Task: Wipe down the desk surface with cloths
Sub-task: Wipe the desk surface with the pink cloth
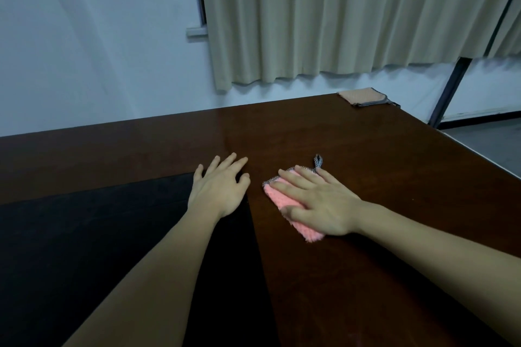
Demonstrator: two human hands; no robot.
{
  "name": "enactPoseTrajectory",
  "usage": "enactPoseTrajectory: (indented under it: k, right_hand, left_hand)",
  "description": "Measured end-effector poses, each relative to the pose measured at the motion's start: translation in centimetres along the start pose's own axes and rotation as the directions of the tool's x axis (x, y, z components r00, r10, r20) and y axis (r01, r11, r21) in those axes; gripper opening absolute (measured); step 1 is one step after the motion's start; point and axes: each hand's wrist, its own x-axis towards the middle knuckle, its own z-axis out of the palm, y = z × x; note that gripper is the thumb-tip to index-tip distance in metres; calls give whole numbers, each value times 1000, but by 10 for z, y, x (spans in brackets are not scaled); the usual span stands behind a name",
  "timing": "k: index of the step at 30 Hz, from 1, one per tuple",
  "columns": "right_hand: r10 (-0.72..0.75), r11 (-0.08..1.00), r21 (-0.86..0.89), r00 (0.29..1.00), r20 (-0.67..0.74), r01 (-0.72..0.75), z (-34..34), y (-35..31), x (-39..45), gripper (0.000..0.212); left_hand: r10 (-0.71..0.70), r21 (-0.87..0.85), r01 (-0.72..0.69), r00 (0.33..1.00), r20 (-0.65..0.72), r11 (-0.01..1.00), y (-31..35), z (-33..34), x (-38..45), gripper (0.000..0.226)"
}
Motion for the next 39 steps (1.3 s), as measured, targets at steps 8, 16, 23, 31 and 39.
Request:
enactPoseTrajectory:
  k: [8, 16, 23, 31, 39]
  right_hand:
    - [148, 988, 60, 987, -60, -145, -6, 27, 46, 63]
    - [258, 964, 81, 963, -80, -252, -17, 39, 94, 64]
    - [256, 966, 57, 964, -67, -252, -18, 24, 91, 61]
    - [57, 998, 19, 998, -39, -56, 2, -33, 25, 61]
    - [61, 998, 14, 997, -41, -61, -1, -34, 34, 61]
  left_hand:
    - [-9, 8, 9, 1000, -2, 1000, -2, 2, 1, 53]
    - [-2, 6, 2, 1000, -12, 1000, -1, 4, 3, 53]
    - [1, -50, -2, 1000, -26, 999, -1, 2, 1, 53]
    - [-11, -128, 0, 996, -84, 992, -25, -27, -23, 49]
    - [-85, -42, 85, 996, -2, 995, -110, -49, -47, 49]
